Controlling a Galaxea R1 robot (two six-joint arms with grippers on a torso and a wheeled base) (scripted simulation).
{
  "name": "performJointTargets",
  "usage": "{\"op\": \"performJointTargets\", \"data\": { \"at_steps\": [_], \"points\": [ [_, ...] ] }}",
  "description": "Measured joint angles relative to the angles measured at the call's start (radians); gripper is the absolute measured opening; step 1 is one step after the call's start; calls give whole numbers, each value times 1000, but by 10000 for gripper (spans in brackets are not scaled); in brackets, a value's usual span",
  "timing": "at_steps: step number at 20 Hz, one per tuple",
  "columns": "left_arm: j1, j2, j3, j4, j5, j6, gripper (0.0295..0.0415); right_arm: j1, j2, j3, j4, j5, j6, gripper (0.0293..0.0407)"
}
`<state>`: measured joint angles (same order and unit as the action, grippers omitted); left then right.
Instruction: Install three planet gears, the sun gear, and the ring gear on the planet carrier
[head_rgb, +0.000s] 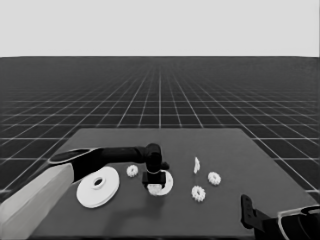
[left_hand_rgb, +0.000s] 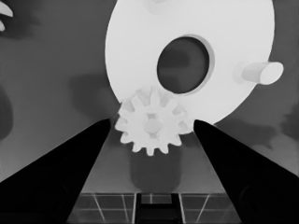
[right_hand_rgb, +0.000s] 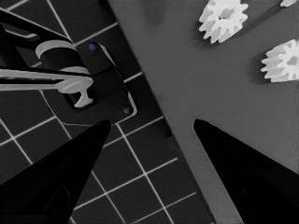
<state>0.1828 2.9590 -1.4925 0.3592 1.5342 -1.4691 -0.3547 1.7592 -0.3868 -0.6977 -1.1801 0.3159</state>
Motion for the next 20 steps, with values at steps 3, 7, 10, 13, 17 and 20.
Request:
{"op": "performJointTargets", "data": {
  "at_steps": [3,7,10,13,17,20],
  "points": [
    [0,0,0,0,0,0,385,0,0,0,0,0,0,385],
    [-134,-18,88,-131,31,-63,385,0,0,0,0,0,0,385],
    [-164,-18,96,-161,32,-70,385,0,0,0,0,0,0,385],
    [-169,-19,97,-167,32,-71,385,0,0,0,0,0,0,385],
    [-205,-213,-79,-215,-30,296,385,0,0,0,0,0,0,385],
    [-208,-224,-166,-226,-39,391,385,0,0,0,0,0,0,385]
  ]
}}
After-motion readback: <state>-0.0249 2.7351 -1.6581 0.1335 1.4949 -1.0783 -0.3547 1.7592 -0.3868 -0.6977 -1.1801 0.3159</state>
